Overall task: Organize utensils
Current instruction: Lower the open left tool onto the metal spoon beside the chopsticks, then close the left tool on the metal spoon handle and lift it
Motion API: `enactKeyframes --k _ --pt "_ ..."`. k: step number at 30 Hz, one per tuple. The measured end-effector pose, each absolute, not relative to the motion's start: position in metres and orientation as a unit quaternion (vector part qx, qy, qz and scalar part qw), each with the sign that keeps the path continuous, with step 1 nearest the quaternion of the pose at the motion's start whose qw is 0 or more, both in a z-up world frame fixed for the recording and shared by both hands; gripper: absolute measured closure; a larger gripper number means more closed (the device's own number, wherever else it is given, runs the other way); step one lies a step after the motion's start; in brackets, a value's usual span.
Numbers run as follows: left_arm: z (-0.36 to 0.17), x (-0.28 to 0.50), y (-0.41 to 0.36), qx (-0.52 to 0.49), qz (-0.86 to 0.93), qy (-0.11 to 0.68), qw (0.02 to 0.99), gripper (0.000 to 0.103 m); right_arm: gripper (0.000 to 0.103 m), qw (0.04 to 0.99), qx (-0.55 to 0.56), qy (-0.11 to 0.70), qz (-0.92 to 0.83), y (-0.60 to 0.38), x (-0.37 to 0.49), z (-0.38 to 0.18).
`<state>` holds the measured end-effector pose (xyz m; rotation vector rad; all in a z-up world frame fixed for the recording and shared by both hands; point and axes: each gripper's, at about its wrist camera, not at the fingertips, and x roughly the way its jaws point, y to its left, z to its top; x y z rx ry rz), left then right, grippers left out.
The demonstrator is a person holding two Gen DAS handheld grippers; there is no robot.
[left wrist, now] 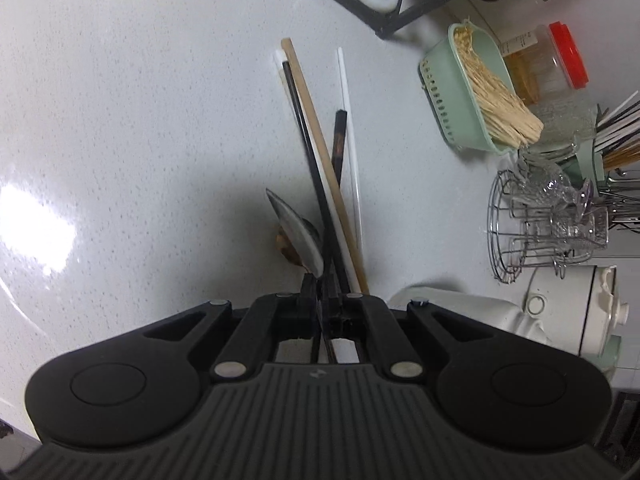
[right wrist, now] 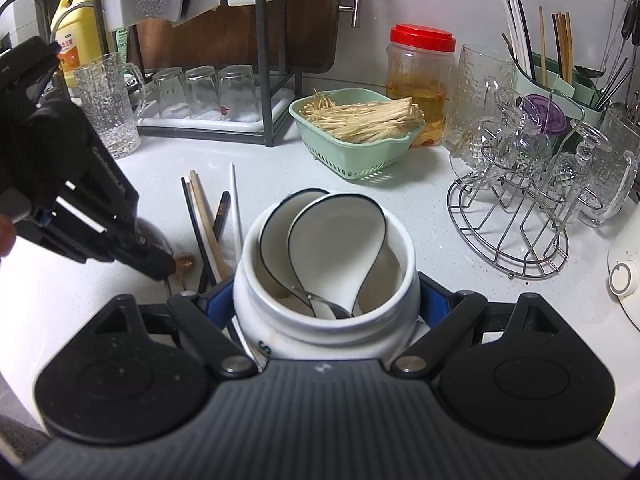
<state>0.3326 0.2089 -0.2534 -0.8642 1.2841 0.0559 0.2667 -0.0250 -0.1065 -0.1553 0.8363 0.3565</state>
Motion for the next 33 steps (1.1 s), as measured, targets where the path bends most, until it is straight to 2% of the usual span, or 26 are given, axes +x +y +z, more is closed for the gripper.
enactKeyframes --k 15,17,18,19,33 --pt "-0.257 0.331 0.222 -0.406 0.031 0.564 0.718 0.098 0.012 0.898 -0.074 0.4 0.17 -0.025 0.266 -0.107" --pt "-0.259 0.333 0.226 -0.404 0.041 0.567 0.716 0.088 0.012 0.898 -0.074 0.4 0.17 -0.025 0.266 -0.107" --pt "-0.259 0.335 0.228 -0.399 0.047 0.569 0.717 0.07 0.012 0.898 -0.075 0.4 0.17 -0.025 0.266 -0.107" --pt "-0.26 0.335 0.23 -0.398 0.051 0.569 0.718 0.057 0.012 0.898 -0.075 0.4 0.17 -0.025 0.266 -0.107" --pt "-0.261 0.371 0.204 -0.363 0.075 0.605 0.704 0.051 0.012 0.898 -0.075 0.4 0.17 -0.024 0.267 -0.107"
